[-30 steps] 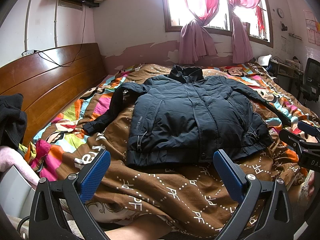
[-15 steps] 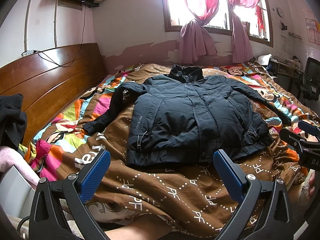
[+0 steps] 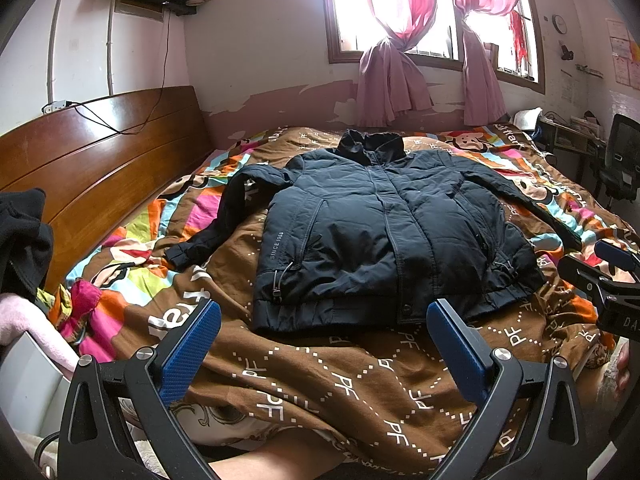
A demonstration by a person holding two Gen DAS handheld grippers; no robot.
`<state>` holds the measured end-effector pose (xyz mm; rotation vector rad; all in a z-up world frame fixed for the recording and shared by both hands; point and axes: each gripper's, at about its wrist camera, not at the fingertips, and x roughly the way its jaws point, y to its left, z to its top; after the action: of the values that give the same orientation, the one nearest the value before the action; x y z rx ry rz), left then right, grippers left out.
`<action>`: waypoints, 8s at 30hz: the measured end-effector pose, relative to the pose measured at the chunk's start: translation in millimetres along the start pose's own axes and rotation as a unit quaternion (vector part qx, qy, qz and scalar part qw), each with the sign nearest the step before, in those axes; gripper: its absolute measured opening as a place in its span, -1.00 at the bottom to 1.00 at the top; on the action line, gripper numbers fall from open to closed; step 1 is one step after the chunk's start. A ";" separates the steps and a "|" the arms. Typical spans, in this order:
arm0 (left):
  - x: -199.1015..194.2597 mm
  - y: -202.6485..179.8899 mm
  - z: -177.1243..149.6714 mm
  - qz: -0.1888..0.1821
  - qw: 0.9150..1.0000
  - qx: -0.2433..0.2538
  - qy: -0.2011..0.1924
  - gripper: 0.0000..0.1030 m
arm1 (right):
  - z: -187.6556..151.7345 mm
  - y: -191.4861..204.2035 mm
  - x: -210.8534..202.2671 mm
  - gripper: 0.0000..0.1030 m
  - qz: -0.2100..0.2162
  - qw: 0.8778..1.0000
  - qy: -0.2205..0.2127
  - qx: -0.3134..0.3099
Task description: Fold large clothes
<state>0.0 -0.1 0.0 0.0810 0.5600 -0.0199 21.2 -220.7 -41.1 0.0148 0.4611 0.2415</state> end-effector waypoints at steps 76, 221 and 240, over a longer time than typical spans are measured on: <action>375.5 -174.5 248.9 -0.082 0.990 0.093 0.072 0.96 | 131.1 -357.4 264.5 1.00 -0.031 0.880 0.202 0.429; 395.4 13.7 263.7 -0.225 0.944 -0.211 0.117 -0.95 | 188.1 -137.6 292.8 0.35 0.115 0.983 0.067 -0.125; 410.4 101.1 188.1 -0.059 0.962 -0.168 0.205 -0.94 | 187.6 -118.9 438.0 0.52 0.030 0.975 0.199 -0.091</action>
<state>451.5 86.5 -52.1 -0.2865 0.9756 -0.0232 511.3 -226.2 -73.3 -0.2033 0.8369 0.3486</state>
